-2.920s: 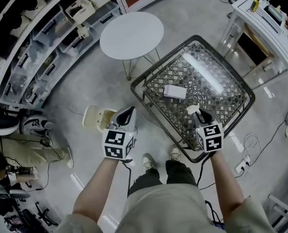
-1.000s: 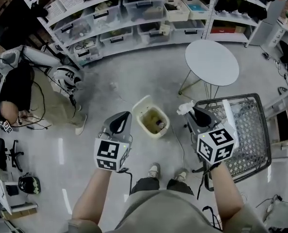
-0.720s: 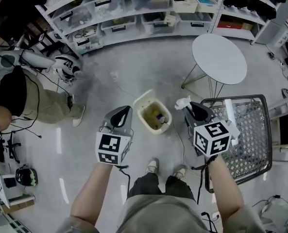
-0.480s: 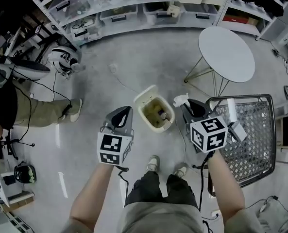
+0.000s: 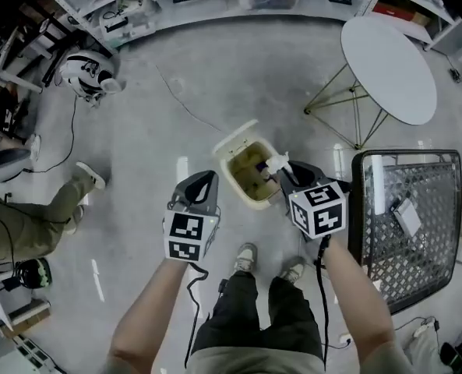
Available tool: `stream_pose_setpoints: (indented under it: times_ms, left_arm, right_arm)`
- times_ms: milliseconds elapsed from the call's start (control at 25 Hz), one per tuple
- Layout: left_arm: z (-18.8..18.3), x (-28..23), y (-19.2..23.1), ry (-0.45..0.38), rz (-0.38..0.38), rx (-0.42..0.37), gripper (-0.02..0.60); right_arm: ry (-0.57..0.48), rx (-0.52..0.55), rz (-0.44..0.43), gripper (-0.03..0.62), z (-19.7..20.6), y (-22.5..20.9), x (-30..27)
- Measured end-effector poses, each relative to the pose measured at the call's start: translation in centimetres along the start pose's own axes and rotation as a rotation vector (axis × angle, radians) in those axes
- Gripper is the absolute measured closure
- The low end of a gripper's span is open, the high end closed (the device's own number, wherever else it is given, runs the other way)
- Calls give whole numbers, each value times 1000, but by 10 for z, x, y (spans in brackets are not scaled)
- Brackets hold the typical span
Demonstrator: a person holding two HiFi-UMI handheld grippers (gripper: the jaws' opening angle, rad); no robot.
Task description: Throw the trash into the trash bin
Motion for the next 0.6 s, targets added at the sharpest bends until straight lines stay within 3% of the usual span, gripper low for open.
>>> stream_pose_setpoints:
  times_ms: [600]
  left_arm:
    - [155, -99, 12, 178, 43, 135, 580]
  right_arm:
    - [250, -42, 5, 522, 152, -23, -157]
Point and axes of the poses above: the fingertips, and each gripper's own axes: x backward along the fingers, y to its left, z out of its underside, the point moved 7 cm from there along x, backward along the fingers, and after that the axes turned 3 degrees about z, right-handed, at the moved point
